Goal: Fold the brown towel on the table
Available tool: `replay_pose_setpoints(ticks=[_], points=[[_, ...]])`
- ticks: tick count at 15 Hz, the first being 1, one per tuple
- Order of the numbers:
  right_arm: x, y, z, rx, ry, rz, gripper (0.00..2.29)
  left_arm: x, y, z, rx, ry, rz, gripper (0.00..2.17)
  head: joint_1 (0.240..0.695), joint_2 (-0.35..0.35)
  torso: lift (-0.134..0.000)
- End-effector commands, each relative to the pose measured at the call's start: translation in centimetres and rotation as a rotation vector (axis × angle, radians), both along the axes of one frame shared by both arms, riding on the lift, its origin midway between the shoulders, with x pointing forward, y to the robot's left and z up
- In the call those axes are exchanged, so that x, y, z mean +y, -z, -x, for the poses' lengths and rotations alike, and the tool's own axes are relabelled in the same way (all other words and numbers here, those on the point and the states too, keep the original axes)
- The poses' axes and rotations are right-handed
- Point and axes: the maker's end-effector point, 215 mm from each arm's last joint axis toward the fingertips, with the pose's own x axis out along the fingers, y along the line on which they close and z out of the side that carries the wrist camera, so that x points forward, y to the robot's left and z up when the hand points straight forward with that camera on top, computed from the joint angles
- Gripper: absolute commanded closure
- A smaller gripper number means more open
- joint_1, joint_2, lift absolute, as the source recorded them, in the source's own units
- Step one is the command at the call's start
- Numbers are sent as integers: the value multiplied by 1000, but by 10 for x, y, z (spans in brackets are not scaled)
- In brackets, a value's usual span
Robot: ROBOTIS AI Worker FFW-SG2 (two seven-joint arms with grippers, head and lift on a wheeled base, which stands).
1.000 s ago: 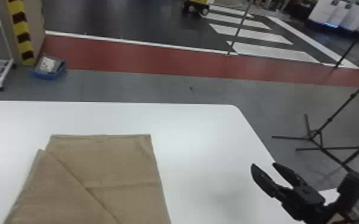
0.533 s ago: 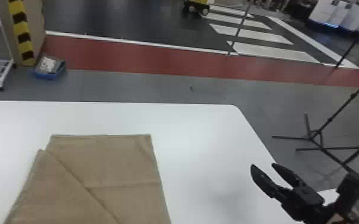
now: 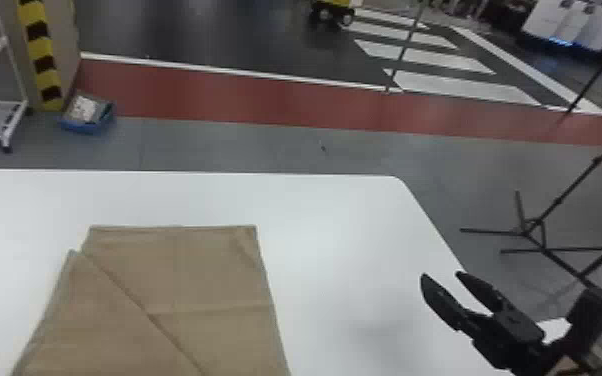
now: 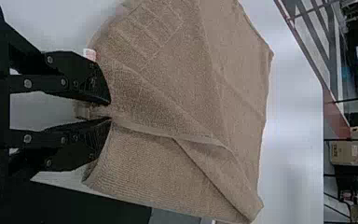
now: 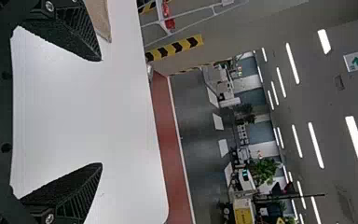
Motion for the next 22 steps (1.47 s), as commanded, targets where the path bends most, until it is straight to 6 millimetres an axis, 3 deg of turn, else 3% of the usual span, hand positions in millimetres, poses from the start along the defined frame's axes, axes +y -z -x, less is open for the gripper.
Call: replay_pose_setpoints(ticks=[1, 2, 3, 4, 5, 10, 14, 17, 22], points=[[2, 0, -1, -1, -3, -1, 80, 5, 1, 1, 3, -6, -10, 1001, 695, -335, -113], [4, -2, -3, -6, -8, 0, 80, 9, 0, -1, 0, -15, -11, 1004, 695, -332, -113], [7, -6, -8, -16, -12, 3, 80, 12, -3, -1, -3, -16, -12, 1139, 695, -329, -113], [13, -11, -18, -23, -23, 11, 80, 16, -7, -2, -11, -21, -11, 1349, 695, -323, -113], [27, -7, -31, 2, -46, 8, 80, 19, -11, -3, -16, -24, -14, 1349, 695, -315, -113], [132, 9, -121, 125, -216, -1, 80, 11, -22, -7, -32, 3, -4, 1352, 695, -182, -113], [223, 44, -182, 232, -361, -6, 87, 3, -25, -11, -39, 23, 10, 1352, 695, -52, -113], [249, 70, -213, 305, -378, 40, 90, -5, -25, -15, -42, 36, 20, 1352, 695, 25, -113], [250, 107, -235, 390, -388, 112, 134, -17, -22, -26, -35, 83, 27, 1352, 695, 46, -113]])
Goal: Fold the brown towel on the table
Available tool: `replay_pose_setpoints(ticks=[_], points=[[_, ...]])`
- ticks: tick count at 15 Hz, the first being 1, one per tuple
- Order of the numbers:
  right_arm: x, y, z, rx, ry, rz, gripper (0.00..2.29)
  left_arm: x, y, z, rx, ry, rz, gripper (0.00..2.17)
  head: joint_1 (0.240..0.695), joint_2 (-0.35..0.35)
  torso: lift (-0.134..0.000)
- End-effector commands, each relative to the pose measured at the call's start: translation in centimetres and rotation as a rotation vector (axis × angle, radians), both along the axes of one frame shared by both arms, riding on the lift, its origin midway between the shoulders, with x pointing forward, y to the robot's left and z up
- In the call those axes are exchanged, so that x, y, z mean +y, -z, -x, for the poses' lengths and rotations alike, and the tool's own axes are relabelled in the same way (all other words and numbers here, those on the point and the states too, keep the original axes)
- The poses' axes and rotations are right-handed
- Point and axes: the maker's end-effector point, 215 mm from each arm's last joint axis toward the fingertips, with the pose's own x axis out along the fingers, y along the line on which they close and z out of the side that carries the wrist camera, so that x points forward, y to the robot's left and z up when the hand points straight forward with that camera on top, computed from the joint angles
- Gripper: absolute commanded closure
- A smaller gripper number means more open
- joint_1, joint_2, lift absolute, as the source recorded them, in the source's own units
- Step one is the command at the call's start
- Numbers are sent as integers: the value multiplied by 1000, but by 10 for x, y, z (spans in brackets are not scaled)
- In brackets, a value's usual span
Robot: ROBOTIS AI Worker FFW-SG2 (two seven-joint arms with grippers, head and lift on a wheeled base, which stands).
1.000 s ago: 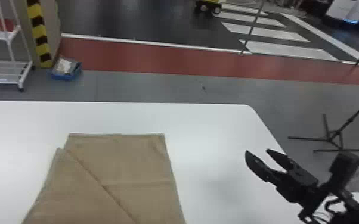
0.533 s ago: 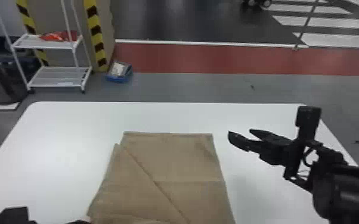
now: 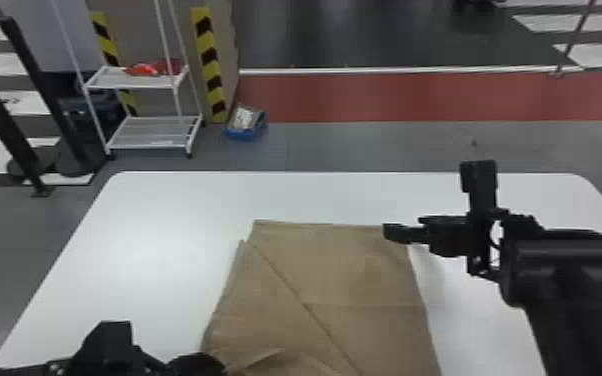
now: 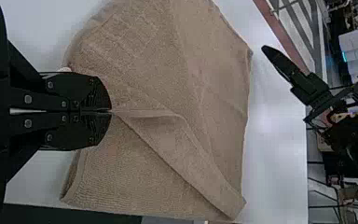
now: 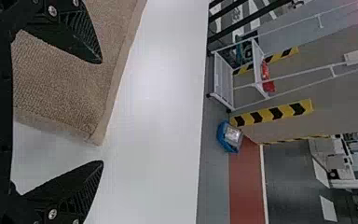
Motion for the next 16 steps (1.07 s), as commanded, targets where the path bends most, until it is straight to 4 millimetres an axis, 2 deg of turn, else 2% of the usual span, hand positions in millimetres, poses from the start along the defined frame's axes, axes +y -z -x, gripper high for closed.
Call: replay_pose_setpoints(ticks=[1, 4, 6, 8, 10, 12, 14, 16], points=[[-1, 17, -5, 35, -7, 30, 154, -9, -1, -7, -7, 28, 1, 1349, 695, 43, -113], [-3, 36, -2, 56, -32, 76, 265, -20, 1, -15, -1, 64, 10, 1352, 695, 23, -113], [1, 36, -2, 52, -45, 60, 572, -24, 1, -17, 0, 79, 8, 1349, 695, 16, -113], [10, 35, 2, 49, -73, 43, 1075, -23, 1, -16, 1, 84, 8, 1352, 695, 15, -113], [10, 33, 1, 40, -75, 63, 1727, -22, 2, -15, 6, 88, 6, 1352, 695, 21, -113], [9, 35, -1, 37, -72, 93, 2094, -22, 2, -14, 7, 89, 6, 1349, 695, 25, -113], [5, 28, -2, 9, -60, 92, 2135, -23, 1, -14, 6, 90, 9, 1349, 695, 23, -113], [-18, 1, -14, -41, -3, 72, 2135, -16, -4, -24, -19, 66, 3, 1349, 695, 21, -113]])
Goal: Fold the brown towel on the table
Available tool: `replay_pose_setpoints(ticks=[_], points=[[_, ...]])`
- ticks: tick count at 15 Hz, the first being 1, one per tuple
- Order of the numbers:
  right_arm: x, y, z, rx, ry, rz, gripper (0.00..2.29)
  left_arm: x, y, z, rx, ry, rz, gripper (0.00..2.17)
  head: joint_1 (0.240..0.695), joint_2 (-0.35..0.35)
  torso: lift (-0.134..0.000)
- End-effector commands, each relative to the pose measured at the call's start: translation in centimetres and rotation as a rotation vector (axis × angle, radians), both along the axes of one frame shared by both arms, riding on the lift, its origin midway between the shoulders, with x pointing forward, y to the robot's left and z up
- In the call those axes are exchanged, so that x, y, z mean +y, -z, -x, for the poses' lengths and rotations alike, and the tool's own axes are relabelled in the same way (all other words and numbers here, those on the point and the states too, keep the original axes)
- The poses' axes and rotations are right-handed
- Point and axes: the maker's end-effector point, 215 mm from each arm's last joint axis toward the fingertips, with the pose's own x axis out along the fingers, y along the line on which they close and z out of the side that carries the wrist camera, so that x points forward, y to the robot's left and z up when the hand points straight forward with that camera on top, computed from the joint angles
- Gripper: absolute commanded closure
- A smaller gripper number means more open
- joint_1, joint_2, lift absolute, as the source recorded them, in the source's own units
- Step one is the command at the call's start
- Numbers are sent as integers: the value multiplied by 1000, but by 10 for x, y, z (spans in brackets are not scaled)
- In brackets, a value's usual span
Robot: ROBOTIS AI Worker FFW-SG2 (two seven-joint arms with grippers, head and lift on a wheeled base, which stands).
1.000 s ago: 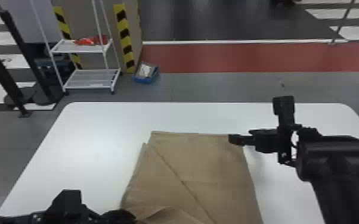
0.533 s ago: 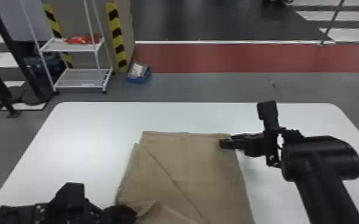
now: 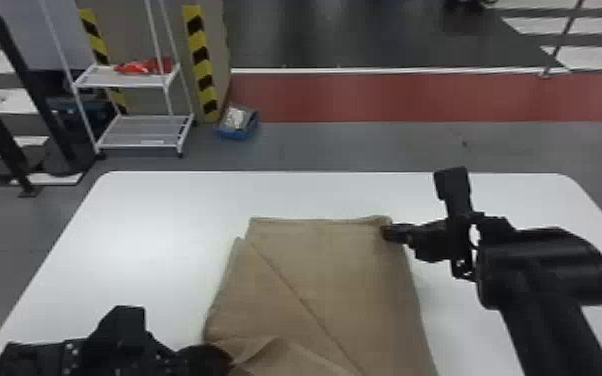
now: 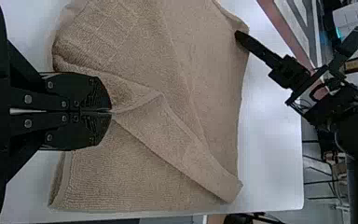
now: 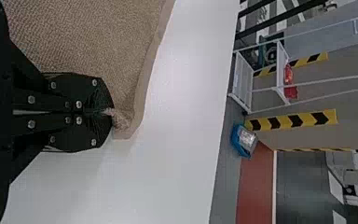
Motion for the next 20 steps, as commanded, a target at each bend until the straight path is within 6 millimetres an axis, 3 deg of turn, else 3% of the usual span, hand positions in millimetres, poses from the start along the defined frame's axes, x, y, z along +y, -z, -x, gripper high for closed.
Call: replay_pose_setpoints(ticks=[1, 3, 5, 8, 10, 13, 14, 15, 16, 18, 20], points=[[-32, -31, -9, -49, 74, -28, 2135, 12, -10, -16, -40, -41, -5, 1352, 695, 17, -113], [-83, -59, -3, -74, 187, -56, 2135, 33, -24, -42, -85, -142, -4, 1349, 695, -4, -113], [-147, -70, 25, -75, 318, -99, 2135, 53, -37, -67, -104, -254, 22, 1349, 695, -27, -113], [-223, -60, 92, -64, 469, -132, 2135, 58, -50, -98, -107, -355, 59, 1352, 695, -79, -113], [-258, -57, 140, -63, 533, -92, 2135, 55, -57, -115, -110, -411, 82, 1349, 695, -142, -113], [-239, -26, 204, 33, 522, -128, 2125, 89, -58, -121, -94, -550, 104, 1349, 695, -213, -113], [-235, -19, 222, 62, 517, -126, 2111, 101, -62, -120, -93, -598, 124, 1352, 695, -207, -113], [-235, -13, 238, 88, 519, -111, 1929, 110, -71, -119, -111, -623, 137, 1349, 695, -196, -113], [-234, -9, 250, 111, 518, -104, 1649, 120, -71, -116, -111, -641, 139, 1349, 695, -169, -113], [-231, -10, 267, 133, 506, -80, 80, 136, -71, -109, -111, -672, 142, 1352, 695, -148, -113], [-242, -17, 272, 114, 485, 21, -2, 146, -72, -104, -112, -688, 156, 1349, 695, -131, -113]])
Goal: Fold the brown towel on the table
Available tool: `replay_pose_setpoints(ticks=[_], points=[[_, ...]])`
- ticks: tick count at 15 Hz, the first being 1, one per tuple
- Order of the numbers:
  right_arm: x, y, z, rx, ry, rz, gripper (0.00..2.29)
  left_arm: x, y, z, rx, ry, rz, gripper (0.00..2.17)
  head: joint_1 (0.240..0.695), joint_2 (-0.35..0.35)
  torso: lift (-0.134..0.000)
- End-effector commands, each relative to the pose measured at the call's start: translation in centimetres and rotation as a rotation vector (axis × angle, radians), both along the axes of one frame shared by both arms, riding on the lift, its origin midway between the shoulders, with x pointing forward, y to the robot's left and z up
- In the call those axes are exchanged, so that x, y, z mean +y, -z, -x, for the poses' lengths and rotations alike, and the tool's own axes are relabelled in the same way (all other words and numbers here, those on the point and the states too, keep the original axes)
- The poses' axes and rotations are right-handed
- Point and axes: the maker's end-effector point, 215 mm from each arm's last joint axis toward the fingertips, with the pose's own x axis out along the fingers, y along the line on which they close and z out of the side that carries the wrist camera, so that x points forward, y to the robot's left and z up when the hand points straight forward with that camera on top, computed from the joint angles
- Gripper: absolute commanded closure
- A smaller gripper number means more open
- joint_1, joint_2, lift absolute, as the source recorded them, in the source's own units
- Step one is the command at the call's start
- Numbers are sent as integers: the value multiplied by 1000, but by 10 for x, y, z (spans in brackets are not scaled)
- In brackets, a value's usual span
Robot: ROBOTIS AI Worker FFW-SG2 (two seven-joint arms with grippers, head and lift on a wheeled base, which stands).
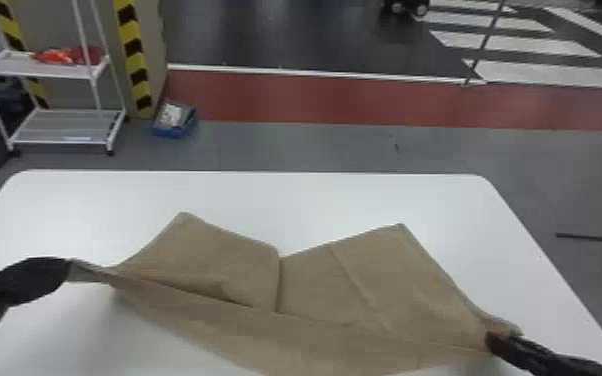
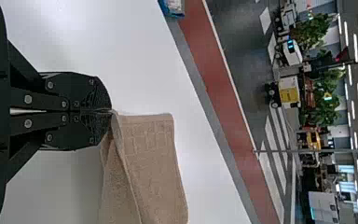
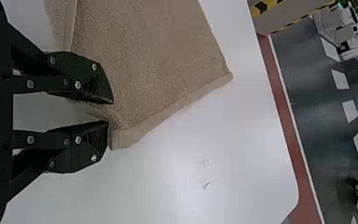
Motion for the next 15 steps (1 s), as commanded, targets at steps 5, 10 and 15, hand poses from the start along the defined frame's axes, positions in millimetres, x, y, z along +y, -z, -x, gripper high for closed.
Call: replay_pose_setpoints(ticks=[5, 10, 15], points=[[-9, -48, 8, -95, -375, 411, 56, 21, 5, 22, 2, -21, 12, 1349, 695, -103, -113], [-30, -34, 15, 32, -707, 742, 80, 18, 13, 29, 13, -8, 10, 1349, 695, -126, -113], [5, 9, 1, 129, -840, 751, 134, 15, 15, 34, 19, 5, 7, 1349, 695, -131, -113]])
